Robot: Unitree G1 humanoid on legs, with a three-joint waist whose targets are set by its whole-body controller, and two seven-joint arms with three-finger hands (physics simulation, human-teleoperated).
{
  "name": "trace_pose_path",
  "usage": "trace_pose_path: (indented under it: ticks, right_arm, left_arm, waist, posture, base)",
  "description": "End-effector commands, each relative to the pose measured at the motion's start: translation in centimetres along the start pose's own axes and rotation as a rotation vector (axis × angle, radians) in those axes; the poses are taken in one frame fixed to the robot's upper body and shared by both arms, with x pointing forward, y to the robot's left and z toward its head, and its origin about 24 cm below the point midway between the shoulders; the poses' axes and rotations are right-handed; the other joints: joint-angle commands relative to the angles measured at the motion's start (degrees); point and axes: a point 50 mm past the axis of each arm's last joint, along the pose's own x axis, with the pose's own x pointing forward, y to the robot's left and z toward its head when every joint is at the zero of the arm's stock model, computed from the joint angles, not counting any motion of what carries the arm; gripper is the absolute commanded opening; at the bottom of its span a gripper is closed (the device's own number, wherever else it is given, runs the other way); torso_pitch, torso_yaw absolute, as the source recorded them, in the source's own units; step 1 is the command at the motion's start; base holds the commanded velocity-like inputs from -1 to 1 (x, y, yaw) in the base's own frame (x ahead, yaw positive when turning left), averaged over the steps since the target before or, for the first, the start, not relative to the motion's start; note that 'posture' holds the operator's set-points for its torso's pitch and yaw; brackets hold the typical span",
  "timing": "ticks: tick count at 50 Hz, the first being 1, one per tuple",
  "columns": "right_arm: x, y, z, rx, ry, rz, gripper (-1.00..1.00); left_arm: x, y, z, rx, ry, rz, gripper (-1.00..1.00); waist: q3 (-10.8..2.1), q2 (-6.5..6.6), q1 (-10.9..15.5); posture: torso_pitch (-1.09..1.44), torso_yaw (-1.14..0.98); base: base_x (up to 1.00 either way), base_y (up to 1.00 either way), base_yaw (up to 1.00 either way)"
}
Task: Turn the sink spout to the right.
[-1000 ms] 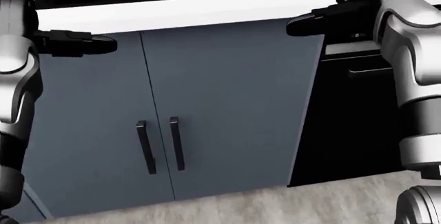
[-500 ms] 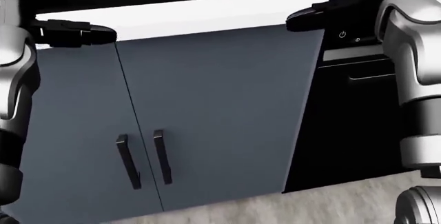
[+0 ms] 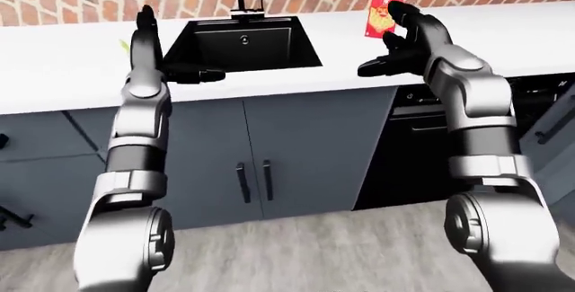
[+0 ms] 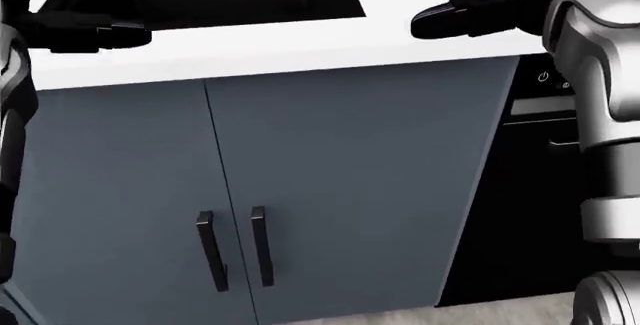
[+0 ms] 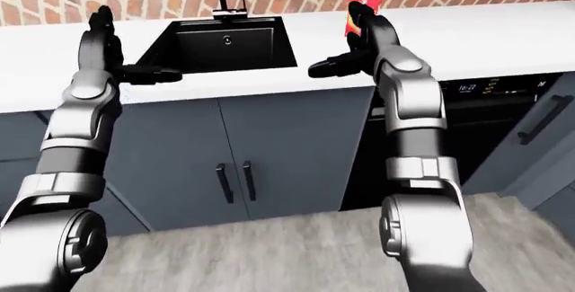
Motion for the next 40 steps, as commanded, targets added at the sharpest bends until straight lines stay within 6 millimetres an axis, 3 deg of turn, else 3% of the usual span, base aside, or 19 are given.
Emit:
trace_pose_path:
  ticks: [1,5,7,8,9,10,11,14,18,20,21,24,26,30,32,34,35,37,40]
  right_arm:
    - [-0.3,-0.2,2.2,-0.017,-0.085,-0.008,1.00]
    - [-0.2,0.0,2.2,-0.009,-0.083,0.011,1.00]
    - [-0.1,0.1,2.0,-0.009,-0.076,0.013,1.00]
    - [-0.1,0.1,1.9,-0.009,-0.075,0.015,1.00]
    - [-0.1,0.1,1.9,-0.011,-0.074,0.013,1.00]
    - [-0.1,0.1,2.0,-0.011,-0.074,0.015,1.00]
    - [0.0,0.2,1.9,-0.014,-0.072,0.014,1.00]
    - [0.1,0.2,2.1,-0.016,-0.070,0.019,1.00]
    - [0.5,0.2,2.1,-0.014,-0.066,0.017,1.00]
    - [0.7,0.4,2.1,-0.017,-0.063,0.022,1.00]
    - [0.7,0.5,2.2,-0.018,-0.063,0.024,1.00]
    - [0.8,0.6,2.2,-0.019,-0.063,0.027,1.00]
    - [0.8,0.6,2.2,-0.018,-0.061,0.028,1.00]
    - [0.9,0.6,2.2,-0.019,-0.060,0.031,1.00]
    - [0.9,0.7,2.4,-0.022,-0.060,0.033,1.00]
    - [1.0,0.8,2.4,-0.022,-0.062,0.035,1.00]
    - [1.0,0.8,2.3,-0.021,-0.062,0.037,1.00]
    - [1.0,0.8,2.2,-0.019,-0.061,0.039,1.00]
    - [0.9,0.9,2.3,-0.019,-0.062,0.041,1.00]
  left_arm:
    - [0.1,0.2,1.9,-0.007,-0.070,0.012,1.00]
    - [0.2,0.3,2.1,-0.011,-0.072,0.014,1.00]
    - [0.1,0.4,2.2,-0.012,-0.073,0.015,1.00]
    - [0.1,0.4,2.1,-0.012,-0.073,0.016,1.00]
    - [0.1,0.4,2.1,-0.012,-0.072,0.016,1.00]
    - [0.2,0.4,2.1,-0.013,-0.071,0.018,1.00]
    - [0.2,0.4,2.1,-0.013,-0.071,0.018,1.00]
    - [0.2,0.5,2.1,-0.015,-0.069,0.020,1.00]
    - [0.3,0.8,2.2,-0.016,-0.070,0.026,1.00]
    - [0.3,0.9,2.1,-0.015,-0.068,0.028,1.00]
    - [0.3,0.9,2.1,-0.016,-0.068,0.028,1.00]
    - [0.4,0.9,2.2,-0.015,-0.069,0.028,1.00]
    - [0.4,0.9,2.3,-0.015,-0.070,0.029,1.00]
    - [0.4,1.0,2.3,-0.014,-0.068,0.031,1.00]
    - [0.4,1.0,2.4,-0.015,-0.069,0.032,1.00]
    - [0.5,1.0,2.5,-0.016,-0.070,0.033,1.00]
    - [0.5,1.1,2.5,-0.017,-0.070,0.034,1.00]
    - [0.4,1.1,2.4,-0.016,-0.069,0.035,1.00]
    - [0.4,1.2,2.4,-0.018,-0.069,0.035,1.00]
  waist:
    - [-1.23,-0.33,-0.78]
    - [-0.70,-0.42,-0.04]
    - [-0.08,-2.32,0.25]
    - [-0.99,-3.44,0.31]
    - [-0.60,-4.97,0.23]
    - [0.18,-5.47,-0.01]
    - [0.10,-4.04,-0.08]
    - [-0.62,-3.82,0.45]
    - [-0.87,-1.44,0.16]
    - [-0.73,0.79,-0.10]
    - [-1.26,2.81,-0.18]
    - [-0.90,2.19,-0.56]
    - [-1.46,1.07,-0.19]
    - [-1.01,-1.36,0.53]
    - [-1.23,-3.35,1.01]
    - [-1.98,-6.91,1.40]
    - [-1.40,-4.73,0.90]
    - [-1.02,-5.72,0.90]
    - [-1.41,-4.22,0.48]
  posture:
    - [0.00,0.00]
    - [0.00,0.00]
    - [0.00,0.00]
    - [0.00,0.00]
    - [0.00,0.00]
    - [0.00,0.00]
    - [0.00,0.00]
    - [0.00,0.00]
    - [0.00,0.00]
    - [0.00,0.00]
    - [0.00,0.00]
    - [0.00,0.00]
    - [0.00,0.00]
    - [0.00,0.00]
    - [0.00,0.00]
    - [0.00,0.00]
    - [0.00,0.00]
    - [0.00,0.00]
    - [0.00,0.00]
  base:
    - [0.00,0.00,0.00]
    - [0.00,0.00,0.00]
    - [0.00,0.00,0.00]
    - [0.08,0.00,0.00]
    - [0.15,0.00,0.00]
    - [0.16,0.00,0.00]
    - [0.21,0.00,0.00]
    - [0.23,0.00,0.00]
    - [0.23,0.00,0.00]
    - [0.23,0.00,0.00]
    - [0.23,0.00,0.00]
    - [0.23,0.00,0.00]
    - [0.23,0.00,0.00]
    - [0.23,0.00,0.00]
    - [0.23,0.00,0.00]
    - [0.23,0.00,0.00]
    - [0.23,0.00,0.00]
    - [0.23,0.00,0.00]
    - [0.23,0.00,0.00]
